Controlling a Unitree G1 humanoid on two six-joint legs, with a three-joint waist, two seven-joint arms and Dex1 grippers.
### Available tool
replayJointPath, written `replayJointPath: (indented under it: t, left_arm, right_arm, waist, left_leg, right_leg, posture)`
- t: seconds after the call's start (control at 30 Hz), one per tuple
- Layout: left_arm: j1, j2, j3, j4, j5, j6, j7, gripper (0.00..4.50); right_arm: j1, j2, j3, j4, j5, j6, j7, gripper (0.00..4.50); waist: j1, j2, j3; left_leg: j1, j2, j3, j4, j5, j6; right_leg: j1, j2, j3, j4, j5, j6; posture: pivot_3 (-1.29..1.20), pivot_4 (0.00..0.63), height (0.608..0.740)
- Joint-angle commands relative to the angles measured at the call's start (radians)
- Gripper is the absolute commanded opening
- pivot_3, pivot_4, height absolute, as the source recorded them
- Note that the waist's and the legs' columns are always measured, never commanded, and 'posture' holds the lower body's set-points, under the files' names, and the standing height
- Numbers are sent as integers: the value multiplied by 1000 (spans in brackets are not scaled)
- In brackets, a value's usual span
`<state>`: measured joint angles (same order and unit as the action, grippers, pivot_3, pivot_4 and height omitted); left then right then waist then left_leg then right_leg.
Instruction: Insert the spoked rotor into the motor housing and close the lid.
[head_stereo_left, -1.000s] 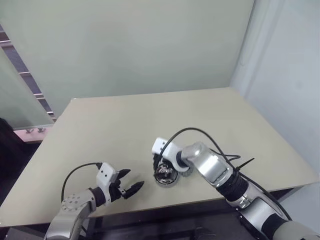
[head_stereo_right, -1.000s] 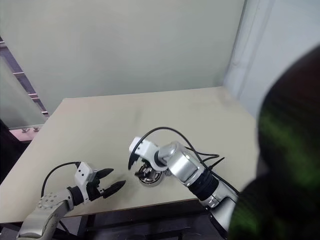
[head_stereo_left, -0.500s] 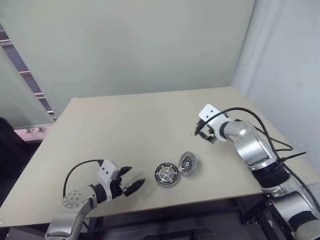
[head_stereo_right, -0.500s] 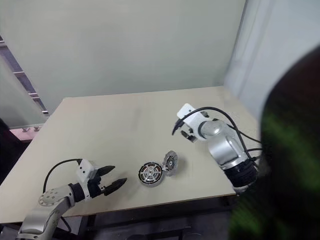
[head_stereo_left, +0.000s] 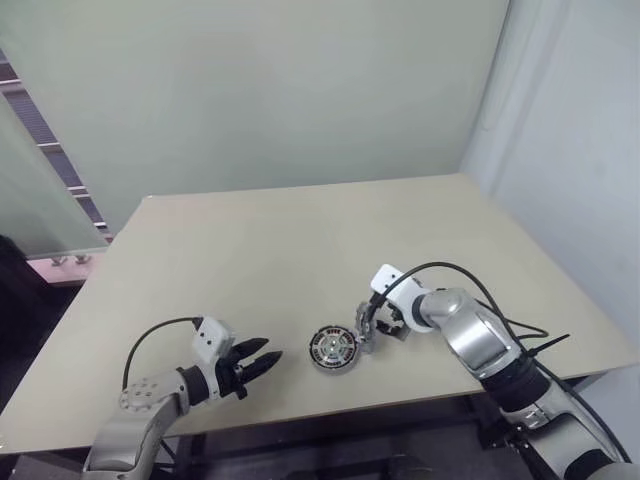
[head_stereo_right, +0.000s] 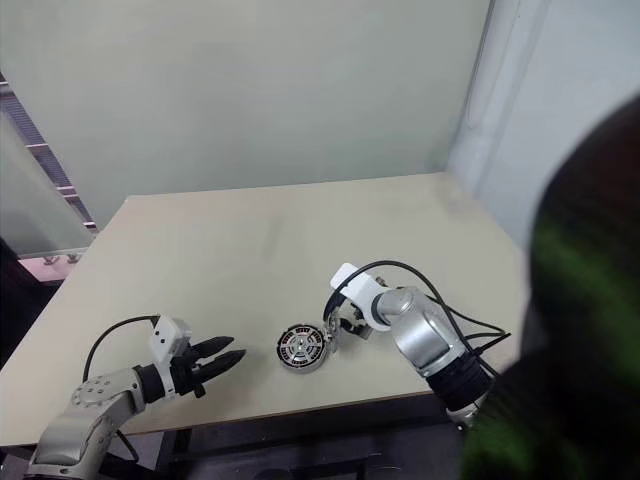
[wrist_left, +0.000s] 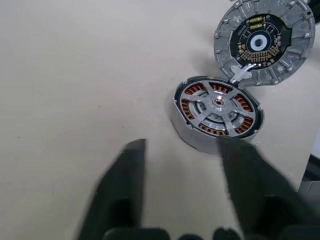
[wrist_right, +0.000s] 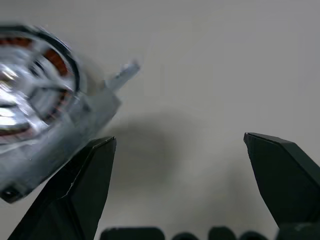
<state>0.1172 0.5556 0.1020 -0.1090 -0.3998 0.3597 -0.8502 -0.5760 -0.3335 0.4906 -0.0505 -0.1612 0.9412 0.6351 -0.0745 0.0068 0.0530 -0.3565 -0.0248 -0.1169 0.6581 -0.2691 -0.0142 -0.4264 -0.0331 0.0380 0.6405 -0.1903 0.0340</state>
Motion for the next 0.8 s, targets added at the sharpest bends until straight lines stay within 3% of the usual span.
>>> replayJointPath:
  t: [0.03, 0.13, 0.5, 0.8]
  left_arm:
    - [-4, 15, 30, -44, -24, 0, -2, 977]
    - [-3, 17, 33, -47, -26, 2, 0, 39]
    - [-10, 18, 33, -60, -25, 1, 13, 39]
    - [12, 8, 32, -80, -27, -6, 23, 39]
  right_arm:
    - [-3, 49, -38, -53, 35, 7, -22, 4500]
    - [7, 90, -37, -52, 55, 11, -32, 4500]
    - [81, 165, 28, 35, 56, -102, -85, 4500]
    - [63, 187, -82, 107, 177, -213, -5, 4500]
  waist:
    - [0, 0, 0]
    - [0, 0, 0]
    - [0, 0, 0]
    - [0, 0, 0]
  left_leg:
    - [0, 0, 0, 0, 0, 0]
    - [0, 0, 0, 0, 0, 0]
    - [0, 0, 0, 0, 0, 0]
    - [0, 0, 0, 1, 0, 0]
  right_leg:
    - [0, 0, 0, 0, 0, 0]
    - [0, 0, 0, 0, 0, 0]
    - [0, 0, 0, 0, 0, 0]
    - [1, 0, 0, 1, 0, 0]
  posture:
    - [0, 0, 740]
    - [0, 0, 740]
    - [0, 0, 740]
    - [0, 0, 740]
